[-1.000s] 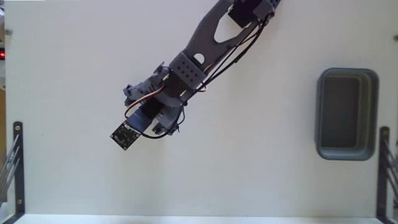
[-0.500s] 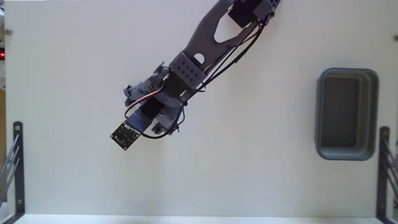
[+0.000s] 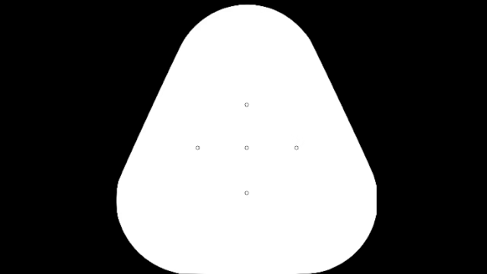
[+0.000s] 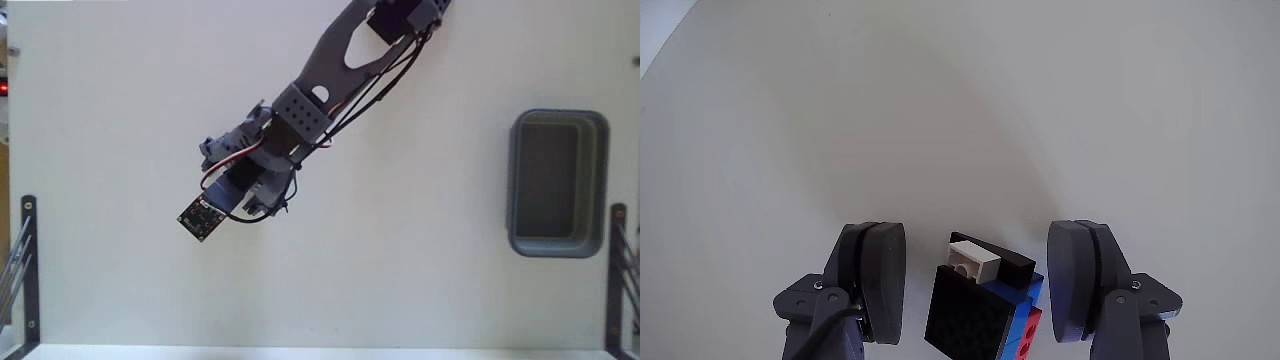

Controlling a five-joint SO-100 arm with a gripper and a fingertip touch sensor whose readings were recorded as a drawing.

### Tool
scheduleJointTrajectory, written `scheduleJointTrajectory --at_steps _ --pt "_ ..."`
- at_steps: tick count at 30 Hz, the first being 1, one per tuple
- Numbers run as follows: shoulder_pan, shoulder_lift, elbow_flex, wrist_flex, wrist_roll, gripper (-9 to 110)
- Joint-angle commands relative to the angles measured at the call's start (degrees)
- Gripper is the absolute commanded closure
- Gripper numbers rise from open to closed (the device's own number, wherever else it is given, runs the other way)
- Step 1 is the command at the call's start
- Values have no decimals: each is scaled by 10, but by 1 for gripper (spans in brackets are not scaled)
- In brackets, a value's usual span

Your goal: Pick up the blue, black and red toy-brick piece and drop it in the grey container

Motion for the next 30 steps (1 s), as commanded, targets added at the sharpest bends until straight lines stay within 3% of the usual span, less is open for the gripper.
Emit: scheduleJointTrajectory --at_steps 1,30 --pt "11 18 1 -2 0 17" --pt "11 18 1 -2 0 25"
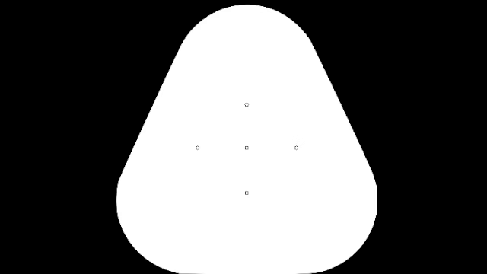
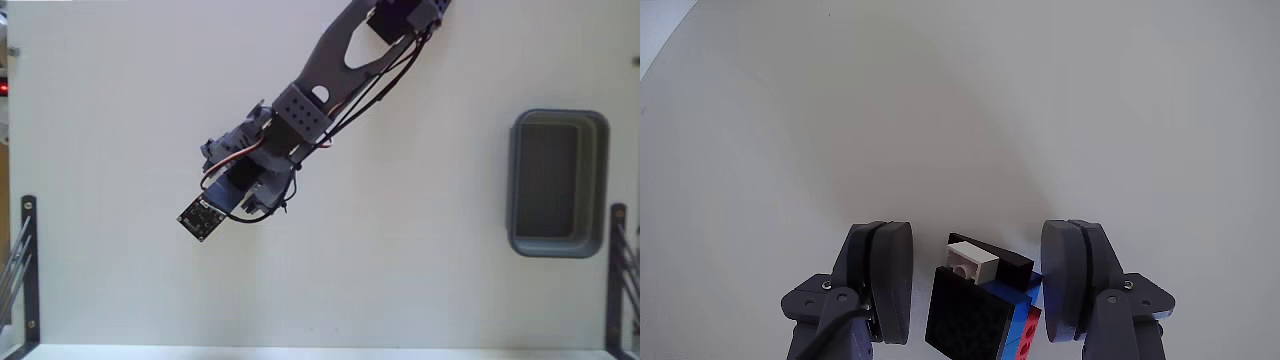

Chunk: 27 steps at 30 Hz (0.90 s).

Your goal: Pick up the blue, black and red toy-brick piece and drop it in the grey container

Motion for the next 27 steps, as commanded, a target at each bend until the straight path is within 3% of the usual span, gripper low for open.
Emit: scheduleJointTrajectory --at_steps 1,27 --pt "11 18 1 -2 0 26" --pt "11 18 1 -2 0 33"
